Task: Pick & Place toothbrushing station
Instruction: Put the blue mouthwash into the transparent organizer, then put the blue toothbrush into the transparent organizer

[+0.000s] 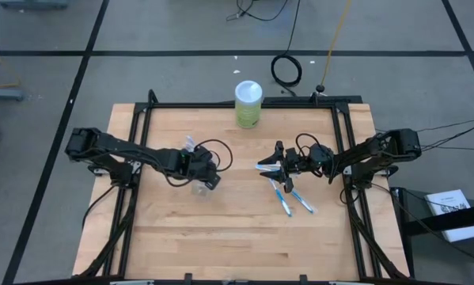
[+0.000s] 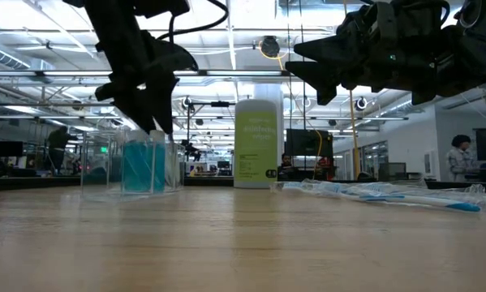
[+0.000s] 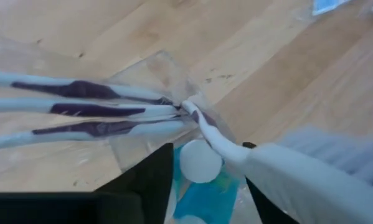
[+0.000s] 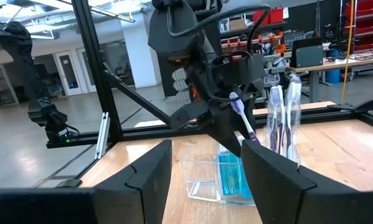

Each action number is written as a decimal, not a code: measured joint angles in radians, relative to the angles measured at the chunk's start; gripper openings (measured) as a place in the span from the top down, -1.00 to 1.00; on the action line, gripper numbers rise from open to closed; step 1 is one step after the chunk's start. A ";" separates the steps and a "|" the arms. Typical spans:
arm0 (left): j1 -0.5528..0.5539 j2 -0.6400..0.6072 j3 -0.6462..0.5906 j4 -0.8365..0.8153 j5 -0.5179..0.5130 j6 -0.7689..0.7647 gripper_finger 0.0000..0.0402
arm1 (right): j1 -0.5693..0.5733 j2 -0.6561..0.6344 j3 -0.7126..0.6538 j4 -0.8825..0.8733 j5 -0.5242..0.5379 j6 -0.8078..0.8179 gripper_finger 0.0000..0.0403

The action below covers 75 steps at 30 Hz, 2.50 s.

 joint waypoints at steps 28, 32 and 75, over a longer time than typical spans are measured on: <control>0.015 -0.193 0.000 -0.134 -0.279 0.039 0.02 | -0.001 0.000 0.000 -0.011 0.000 0.000 0.07; 0.012 -0.209 0.000 -0.109 -0.294 0.034 0.05 | -0.001 0.000 0.000 -0.016 0.000 0.000 0.07; -0.195 -0.499 -0.414 0.815 -0.132 0.738 0.06 | -0.145 -0.328 0.025 -1.556 0.313 -0.102 0.44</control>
